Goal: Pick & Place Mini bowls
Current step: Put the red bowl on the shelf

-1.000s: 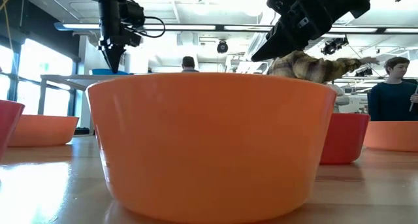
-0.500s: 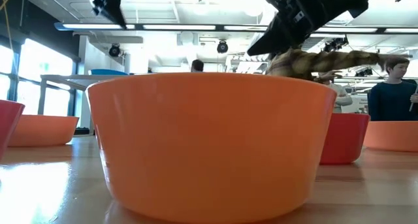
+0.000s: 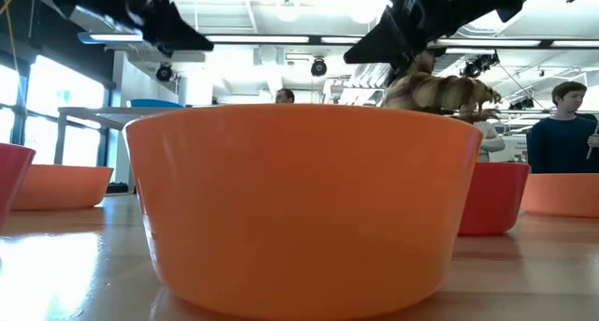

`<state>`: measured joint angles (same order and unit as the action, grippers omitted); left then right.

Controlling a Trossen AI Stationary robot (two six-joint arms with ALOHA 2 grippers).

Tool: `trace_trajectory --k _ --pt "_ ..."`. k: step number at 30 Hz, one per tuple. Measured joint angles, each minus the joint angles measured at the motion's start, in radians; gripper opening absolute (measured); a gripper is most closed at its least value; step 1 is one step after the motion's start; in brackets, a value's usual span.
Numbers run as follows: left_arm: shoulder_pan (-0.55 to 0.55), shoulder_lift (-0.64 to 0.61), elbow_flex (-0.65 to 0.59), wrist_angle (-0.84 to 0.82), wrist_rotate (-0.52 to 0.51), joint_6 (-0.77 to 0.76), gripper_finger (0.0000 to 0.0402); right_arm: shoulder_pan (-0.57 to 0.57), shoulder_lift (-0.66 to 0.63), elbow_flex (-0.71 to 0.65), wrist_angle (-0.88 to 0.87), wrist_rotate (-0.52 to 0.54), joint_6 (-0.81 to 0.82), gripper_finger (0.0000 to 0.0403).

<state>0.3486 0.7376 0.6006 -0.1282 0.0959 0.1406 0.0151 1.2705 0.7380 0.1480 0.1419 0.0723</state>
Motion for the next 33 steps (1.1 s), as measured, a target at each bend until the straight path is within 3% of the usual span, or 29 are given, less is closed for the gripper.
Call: trace_trajectory --k 6,12,19,26,33 --pt "-0.142 0.004 -0.059 0.074 -0.104 0.000 0.0001 0.042 0.000 0.000 0.059 0.087 -0.003 0.0001" --pt "-0.267 0.012 -0.078 0.148 -0.111 0.007 0.0001 0.086 0.000 0.000 0.120 0.087 -0.008 0.0001" --pt "-0.381 0.124 -0.079 0.145 -0.236 -0.086 0.0001 0.113 0.058 0.000 0.147 0.113 -0.023 0.0001" --pt "-0.479 0.277 -0.013 0.073 -0.297 -0.176 0.0001 0.107 0.213 0.000 0.297 0.054 -0.088 0.0001" --pt "-0.502 0.394 0.097 -0.099 -0.293 -0.286 0.0003 0.055 0.269 -0.003 0.360 -0.009 -0.126 0.0000"
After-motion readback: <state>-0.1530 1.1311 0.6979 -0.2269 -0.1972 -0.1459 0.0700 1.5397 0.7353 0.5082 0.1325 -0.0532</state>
